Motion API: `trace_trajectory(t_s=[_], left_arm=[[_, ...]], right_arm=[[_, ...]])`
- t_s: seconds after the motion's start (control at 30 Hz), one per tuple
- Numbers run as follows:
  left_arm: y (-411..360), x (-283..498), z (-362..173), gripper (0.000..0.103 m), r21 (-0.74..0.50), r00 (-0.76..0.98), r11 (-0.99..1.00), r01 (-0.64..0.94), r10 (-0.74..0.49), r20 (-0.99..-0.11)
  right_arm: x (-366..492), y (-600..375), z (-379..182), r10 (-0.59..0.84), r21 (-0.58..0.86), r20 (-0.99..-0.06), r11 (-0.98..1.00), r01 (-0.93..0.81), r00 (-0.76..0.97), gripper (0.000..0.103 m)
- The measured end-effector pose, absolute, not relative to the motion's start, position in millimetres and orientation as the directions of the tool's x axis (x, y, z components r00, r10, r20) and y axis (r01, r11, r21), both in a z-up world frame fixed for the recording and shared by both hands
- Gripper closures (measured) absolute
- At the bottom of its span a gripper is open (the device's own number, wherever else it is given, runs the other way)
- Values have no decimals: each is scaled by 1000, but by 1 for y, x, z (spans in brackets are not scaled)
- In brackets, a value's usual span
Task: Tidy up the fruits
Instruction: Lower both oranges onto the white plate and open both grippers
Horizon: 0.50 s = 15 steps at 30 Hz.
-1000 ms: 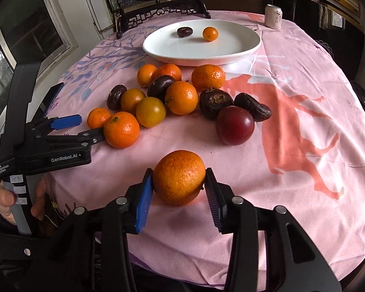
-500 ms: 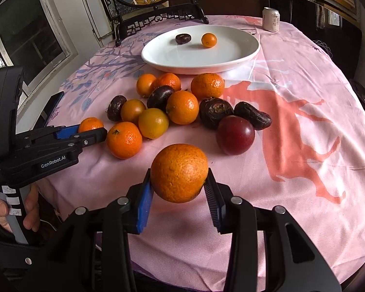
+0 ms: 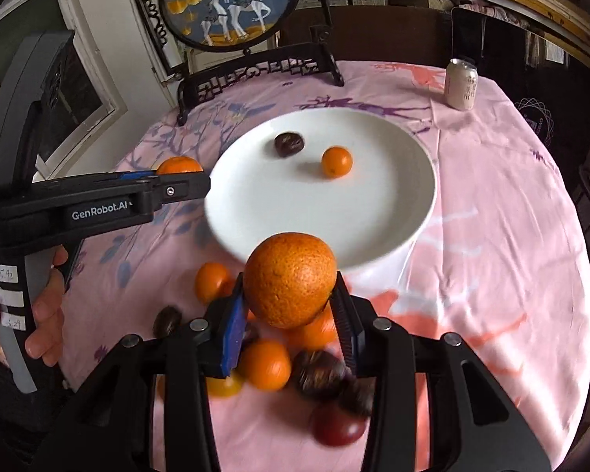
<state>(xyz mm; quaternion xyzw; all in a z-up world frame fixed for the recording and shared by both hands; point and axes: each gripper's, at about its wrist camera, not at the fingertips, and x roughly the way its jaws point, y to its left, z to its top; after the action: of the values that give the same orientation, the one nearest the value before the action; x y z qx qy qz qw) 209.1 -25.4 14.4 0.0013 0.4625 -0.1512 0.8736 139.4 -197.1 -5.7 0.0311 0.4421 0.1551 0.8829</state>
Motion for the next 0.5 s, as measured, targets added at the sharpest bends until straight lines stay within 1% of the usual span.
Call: trace_trajectory(t_s=[0.1, 0.2, 0.33, 0.5], left_arm=[[-49, 266, 4, 65, -135, 490, 958, 253, -247, -836], [-67, 306, -9, 65, -132, 468, 964, 232, -230, -853], [-80, 335, -22, 64, -139, 446, 964, 224, -229, -865], [-87, 349, -29, 64, -130, 444, 966, 223, -219, -869]], right_arm=[[193, -201, -12, 233, 132, -793, 968, -216, 563, 62], [232, -210, -23, 198, 105, -812, 975, -196, 549, 62], [264, -218, -35, 209, 123, -829, 973, -195, 519, 62], [283, -214, -47, 199, 109, -842, 973, -202, 501, 62]])
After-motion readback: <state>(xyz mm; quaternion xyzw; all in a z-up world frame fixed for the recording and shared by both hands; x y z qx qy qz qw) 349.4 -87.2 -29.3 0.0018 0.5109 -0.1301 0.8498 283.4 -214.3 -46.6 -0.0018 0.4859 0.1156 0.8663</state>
